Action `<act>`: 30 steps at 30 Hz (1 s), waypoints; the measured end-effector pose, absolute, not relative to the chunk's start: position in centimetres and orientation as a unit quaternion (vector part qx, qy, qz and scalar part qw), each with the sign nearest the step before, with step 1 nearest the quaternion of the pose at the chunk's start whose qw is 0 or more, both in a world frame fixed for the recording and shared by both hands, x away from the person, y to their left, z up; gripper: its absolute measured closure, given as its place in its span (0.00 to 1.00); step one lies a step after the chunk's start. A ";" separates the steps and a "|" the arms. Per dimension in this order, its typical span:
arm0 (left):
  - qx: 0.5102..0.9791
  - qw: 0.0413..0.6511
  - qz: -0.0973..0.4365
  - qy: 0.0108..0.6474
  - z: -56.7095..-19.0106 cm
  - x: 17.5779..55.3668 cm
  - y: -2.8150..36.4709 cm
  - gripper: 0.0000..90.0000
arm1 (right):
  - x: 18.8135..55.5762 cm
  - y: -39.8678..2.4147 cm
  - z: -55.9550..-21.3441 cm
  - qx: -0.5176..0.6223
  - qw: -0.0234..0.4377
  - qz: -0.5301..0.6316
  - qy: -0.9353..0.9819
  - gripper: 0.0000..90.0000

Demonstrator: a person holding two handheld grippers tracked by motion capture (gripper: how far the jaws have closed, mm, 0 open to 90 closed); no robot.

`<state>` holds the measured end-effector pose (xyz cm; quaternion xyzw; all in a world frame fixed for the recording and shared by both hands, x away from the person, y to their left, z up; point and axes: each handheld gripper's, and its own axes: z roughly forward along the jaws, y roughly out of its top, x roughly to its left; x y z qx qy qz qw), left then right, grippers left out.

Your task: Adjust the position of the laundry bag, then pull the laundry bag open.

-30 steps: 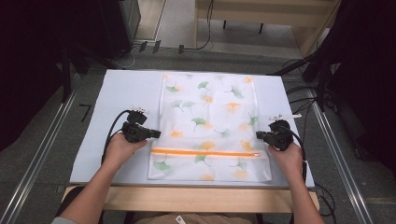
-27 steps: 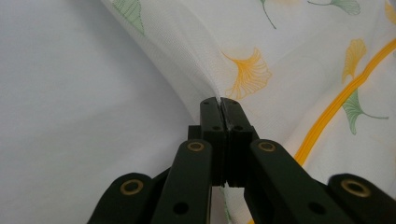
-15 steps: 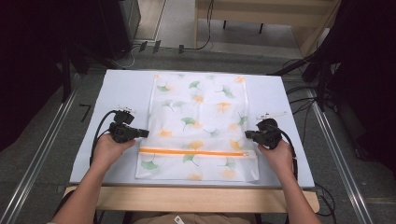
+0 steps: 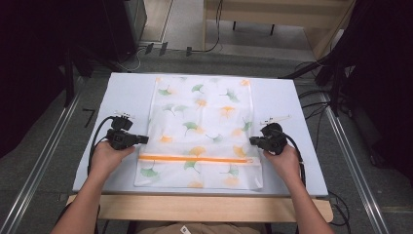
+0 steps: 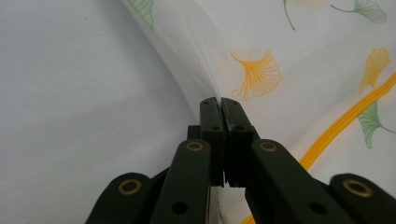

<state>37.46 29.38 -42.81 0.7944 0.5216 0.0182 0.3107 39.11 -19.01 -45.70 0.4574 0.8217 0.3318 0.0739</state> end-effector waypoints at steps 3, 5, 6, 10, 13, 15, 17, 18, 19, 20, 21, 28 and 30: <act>0.793 0.312 0.018 0.523 -42.8 37.5 29.5 1.00 | 39.2 -19.0 -45.7 0.458 0.073 0.332 0.821 1.00; 0.793 0.310 0.018 0.524 -42.9 37.5 29.5 0.99 | 39.2 -18.9 -45.7 0.459 0.073 0.333 0.820 0.99; 0.794 0.308 0.018 0.524 -43.0 37.5 29.5 0.99 | 39.2 -18.9 -45.8 0.460 0.073 0.334 0.820 0.98; 0.793 0.307 0.010 0.526 -43.2 37.6 29.6 0.85 | 39.1 -18.9 -45.7 0.456 0.074 0.335 0.822 0.90; 0.791 0.314 0.008 0.525 -43.1 37.6 29.5 0.76 | 39.2 -19.1 -45.7 0.459 0.072 0.333 0.820 0.80; 0.792 0.313 0.017 0.524 -43.0 37.5 29.3 0.71 | 39.1 -19.3 -45.6 0.461 0.075 0.338 0.817 0.74; 0.792 0.319 0.020 0.520 -42.8 37.4 29.2 0.65 | 39.1 -19.5 -45.5 0.462 0.077 0.342 0.815 0.69; 0.791 0.322 0.019 0.520 -42.8 37.4 29.2 0.62 | 39.1 -19.5 -45.5 0.466 0.074 0.344 0.812 0.68; 0.791 0.324 0.020 0.519 -42.7 37.3 29.2 0.58 | 39.1 -19.6 -45.4 0.466 0.073 0.344 0.812 0.68; 0.792 0.324 0.022 0.517 -42.7 37.3 29.1 0.55 | 39.0 -19.6 -45.4 0.466 0.074 0.343 0.812 0.67; 0.794 0.323 0.026 0.515 -42.6 37.2 29.0 0.53 | 39.0 -19.6 -45.3 0.465 0.073 0.343 0.813 0.67; 0.797 0.331 0.029 0.504 -42.1 36.8 28.6 0.48 | 38.5 -19.5 -44.8 0.459 0.080 0.352 0.812 0.63; 0.798 0.332 0.028 0.502 -42.0 36.6 28.4 0.47 | 38.4 -19.5 -44.7 0.459 0.084 0.352 0.811 0.62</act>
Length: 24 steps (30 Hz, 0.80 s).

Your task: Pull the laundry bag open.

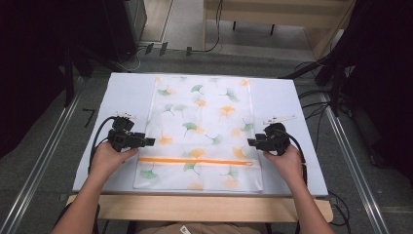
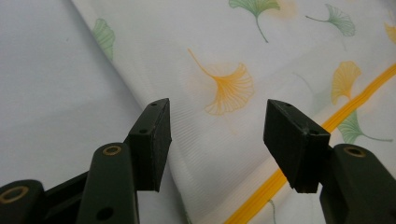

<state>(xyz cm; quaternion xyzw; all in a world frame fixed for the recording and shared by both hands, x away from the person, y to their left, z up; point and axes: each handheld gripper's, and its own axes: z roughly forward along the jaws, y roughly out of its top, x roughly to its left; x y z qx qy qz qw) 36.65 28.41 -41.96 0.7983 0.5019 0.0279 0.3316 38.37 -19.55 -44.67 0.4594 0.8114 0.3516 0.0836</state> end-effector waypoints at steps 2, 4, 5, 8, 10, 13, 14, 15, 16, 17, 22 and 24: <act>0.802 0.331 0.028 0.497 -41.7 36.5 28.1 0.46 | 38.2 -19.7 -44.5 0.459 0.085 0.354 0.810 0.61; 0.803 0.340 0.028 0.489 -41.5 36.3 27.8 0.45 | 38.1 -19.9 -44.3 0.462 0.085 0.357 0.808 0.60; 0.808 0.340 0.030 0.481 -41.4 36.2 27.6 0.45 | 38.0 -20.1 -44.2 0.462 0.087 0.358 0.807 0.60; 0.816 0.339 0.035 0.467 -41.2 36.0 27.2 0.46 | 37.6 -20.5 -44.0 0.465 0.087 0.359 0.805 0.58; 0.819 0.340 0.034 0.462 -41.0 35.9 26.8 0.45 | 37.3 -20.8 -43.8 0.465 0.089 0.357 0.805 0.58; 0.822 0.342 0.033 0.454 -40.8 35.7 26.2 0.44 | 36.7 -21.2 -43.7 0.467 0.090 0.359 0.803 0.58; 0.823 0.342 0.032 0.452 -40.8 35.6 26.0 0.44 | 36.5 -21.3 -43.6 0.468 0.089 0.359 0.803 0.58; 0.825 0.344 0.032 0.448 -40.7 35.6 25.8 0.44 | 36.3 -21.3 -43.6 0.471 0.089 0.357 0.802 0.58; 0.825 0.344 0.031 0.446 -40.7 35.6 25.6 0.44 | 36.1 -21.4 -43.6 0.468 0.087 0.358 0.803 0.58; 0.826 0.346 0.031 0.445 -40.6 35.5 25.4 0.44 | 35.9 -21.4 -43.6 0.470 0.084 0.354 0.804 0.58; 0.832 0.349 0.032 0.431 -40.4 35.5 24.4 0.44 | 34.7 -21.4 -43.6 0.463 0.081 0.349 0.810 0.58; 0.833 0.350 0.030 0.428 -40.4 35.4 24.0 0.44 | 34.2 -21.4 -43.7 0.462 0.077 0.349 0.812 0.58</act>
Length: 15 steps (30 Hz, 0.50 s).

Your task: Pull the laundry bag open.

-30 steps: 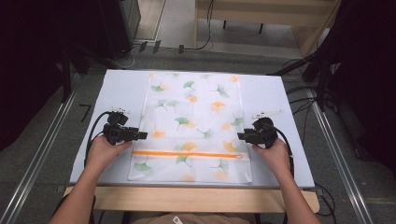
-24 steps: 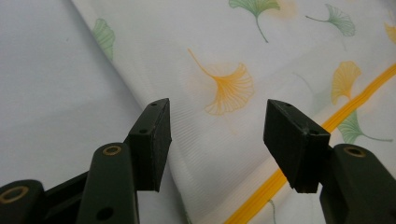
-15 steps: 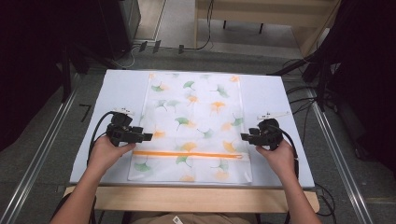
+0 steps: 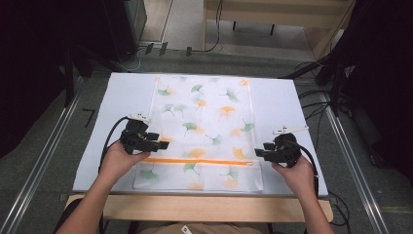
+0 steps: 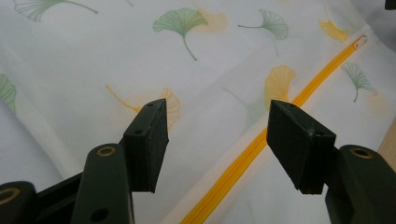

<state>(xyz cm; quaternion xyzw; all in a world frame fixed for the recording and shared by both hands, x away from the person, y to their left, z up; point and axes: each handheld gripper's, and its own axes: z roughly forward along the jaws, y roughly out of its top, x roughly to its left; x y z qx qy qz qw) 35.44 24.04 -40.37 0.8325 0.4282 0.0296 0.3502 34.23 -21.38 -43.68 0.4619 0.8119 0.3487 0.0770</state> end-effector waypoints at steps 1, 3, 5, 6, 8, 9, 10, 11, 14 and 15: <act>0.835 0.348 0.029 0.425 -40.4 35.5 23.9 0.44 | 34.0 -21.3 -43.7 0.462 0.075 0.349 0.812 0.58; 0.837 0.349 0.028 0.421 -40.4 35.5 23.6 0.43 | 33.6 -21.2 -43.8 0.461 0.072 0.344 0.815 0.58; 0.838 0.350 0.025 0.418 -40.4 35.6 23.3 0.43 | 33.3 -21.2 -43.9 0.459 0.072 0.341 0.817 0.58; 0.838 0.351 0.024 0.418 -40.3 35.6 23.2 0.43 | 33.1 -21.2 -43.9 0.460 0.071 0.340 0.817 0.58; 0.839 0.352 0.023 0.415 -40.3 35.6 22.8 0.43 | 32.8 -21.3 -44.0 0.459 0.071 0.339 0.818 0.58; 0.841 0.351 0.022 0.411 -40.3 35.7 22.7 0.43 | 32.7 -21.3 -44.0 0.462 0.071 0.339 0.817 0.58; 0.842 0.351 0.021 0.410 -40.3 35.7 22.5 0.43 | 32.5 -21.4 -44.0 0.464 0.069 0.339 0.815 0.58; 0.844 0.349 0.023 0.408 -40.3 35.7 22.4 0.43 | 32.4 -21.4 -44.0 0.467 0.069 0.338 0.815 0.59; 0.846 0.348 0.020 0.404 -40.4 35.9 21.9 0.43 | 32.2 -21.5 -44.1 0.475 0.075 0.334 0.811 0.61; 0.847 0.347 0.019 0.403 -40.4 35.9 21.8 0.43 | 32.1 -21.5 -44.1 0.476 0.078 0.331 0.811 0.62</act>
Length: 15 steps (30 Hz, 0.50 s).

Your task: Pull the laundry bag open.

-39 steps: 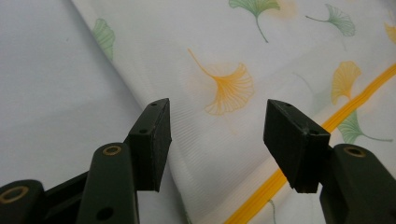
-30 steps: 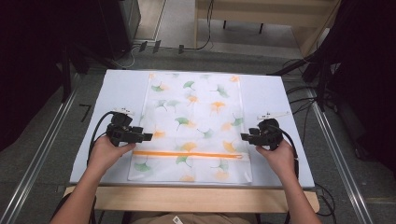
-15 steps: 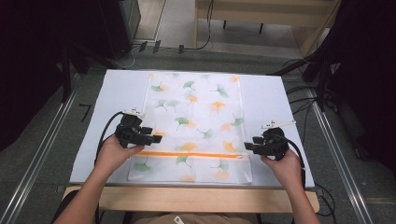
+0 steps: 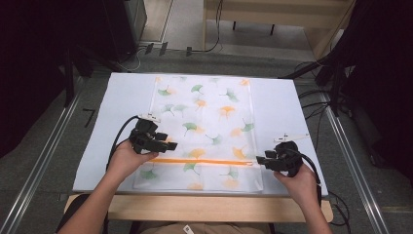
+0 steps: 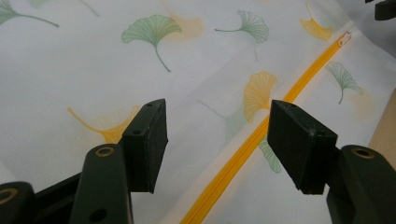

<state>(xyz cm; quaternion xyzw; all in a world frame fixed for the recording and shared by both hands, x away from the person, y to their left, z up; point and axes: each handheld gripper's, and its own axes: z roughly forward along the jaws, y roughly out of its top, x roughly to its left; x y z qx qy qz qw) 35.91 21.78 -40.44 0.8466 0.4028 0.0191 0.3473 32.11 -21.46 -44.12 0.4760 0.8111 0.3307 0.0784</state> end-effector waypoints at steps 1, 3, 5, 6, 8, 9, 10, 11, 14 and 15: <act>0.848 0.347 0.018 0.401 -40.5 36.0 21.7 0.43 | 32.1 -21.4 -44.2 0.477 0.078 0.329 0.811 0.63; 0.849 0.347 0.017 0.398 -40.5 36.1 21.4 0.43 | 32.0 -21.5 -44.3 0.473 0.080 0.327 0.814 0.64; 0.850 0.348 0.015 0.395 -40.5 36.2 21.1 0.44 | 31.9 -21.4 -44.4 0.477 0.077 0.323 0.814 0.64; 0.850 0.347 0.015 0.396 -40.5 36.2 20.9 0.44 | 31.9 -21.5 -44.5 0.475 0.076 0.322 0.815 0.64; 0.853 0.345 0.015 0.391 -40.5 36.2 20.6 0.44 | 31.8 -21.4 -44.6 0.474 0.075 0.319 0.818 0.64; 0.854 0.346 0.015 0.388 -40.5 36.2 20.5 0.44 | 31.8 -21.4 -44.7 0.470 0.075 0.315 0.821 0.64; 0.855 0.347 0.014 0.386 -40.5 36.2 20.3 0.44 | 31.7 -21.3 -44.8 0.469 0.075 0.312 0.823 0.64; 0.854 0.351 0.012 0.384 -40.5 36.2 20.1 0.44 | 31.6 -21.3 -44.9 0.465 0.077 0.310 0.826 0.64; 0.854 0.355 0.007 0.380 -40.5 36.3 19.8 0.44 | 31.5 -21.0 -45.2 0.456 0.075 0.303 0.833 0.62; 0.855 0.353 0.006 0.380 -40.5 36.3 19.6 0.44 | 31.4 -20.9 -45.4 0.455 0.074 0.301 0.835 0.62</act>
